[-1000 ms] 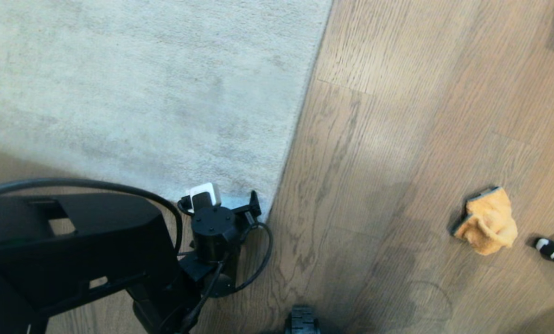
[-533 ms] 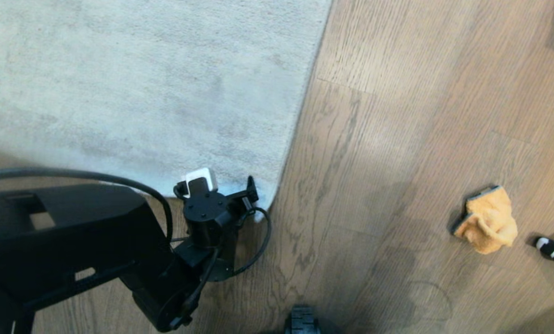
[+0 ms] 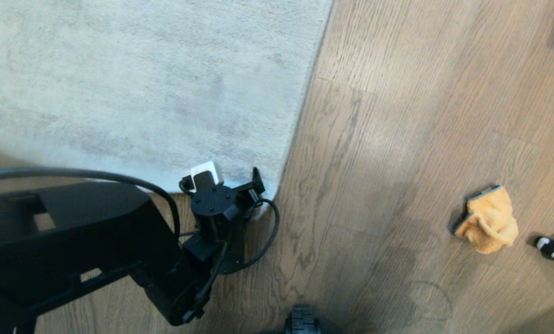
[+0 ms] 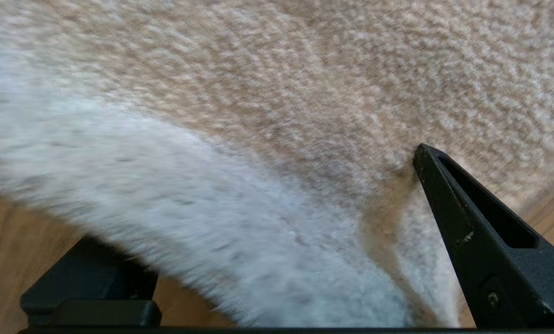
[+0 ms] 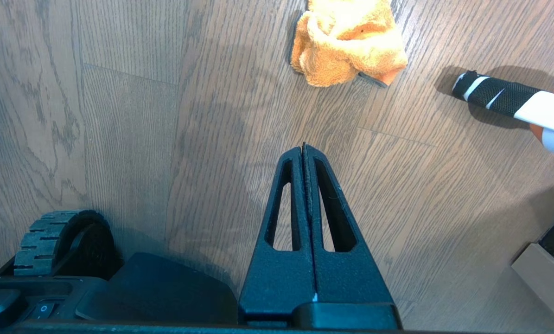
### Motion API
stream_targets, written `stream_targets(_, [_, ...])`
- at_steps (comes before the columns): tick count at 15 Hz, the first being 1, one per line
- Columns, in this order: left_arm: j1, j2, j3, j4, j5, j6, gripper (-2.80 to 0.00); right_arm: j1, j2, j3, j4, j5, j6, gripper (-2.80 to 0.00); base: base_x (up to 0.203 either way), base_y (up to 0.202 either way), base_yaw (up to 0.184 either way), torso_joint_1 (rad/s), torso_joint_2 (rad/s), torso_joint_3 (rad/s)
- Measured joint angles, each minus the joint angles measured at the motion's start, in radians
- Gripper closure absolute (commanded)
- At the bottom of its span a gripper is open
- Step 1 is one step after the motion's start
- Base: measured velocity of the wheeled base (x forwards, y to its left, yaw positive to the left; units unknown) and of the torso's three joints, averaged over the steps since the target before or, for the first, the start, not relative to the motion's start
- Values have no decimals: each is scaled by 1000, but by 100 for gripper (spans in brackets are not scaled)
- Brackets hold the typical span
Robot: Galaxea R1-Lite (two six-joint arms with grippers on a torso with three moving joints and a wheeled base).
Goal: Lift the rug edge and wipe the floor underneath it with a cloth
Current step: Lift up the carpet
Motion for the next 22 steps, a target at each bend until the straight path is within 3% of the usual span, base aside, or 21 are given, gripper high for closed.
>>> stream_targets(2, [-6,5,-14,-2,-2,3,-280,0,0,0,0,0,0,0,0,0,0,0,0,0])
stream_targets(3, [-7,5,-16,-2,-3,4,0,0,0,0,0,0,0,0,0,0,0,0,0,0])
stream_targets(15, [-27,-60,23,-9,-15,7,0,0,0,-1,0,0,0,0,0,0,0,0,0,0])
stream_targets(19, [-28,-130,71,-9,-22,58,0,0,0,0,0,0,0,0,0,0,0,0,0,0])
stream_targets(22, [-26,-191,121,-10,-23,137,0,0,0,0,0,0,0,0,0,0,0,0,0,0])
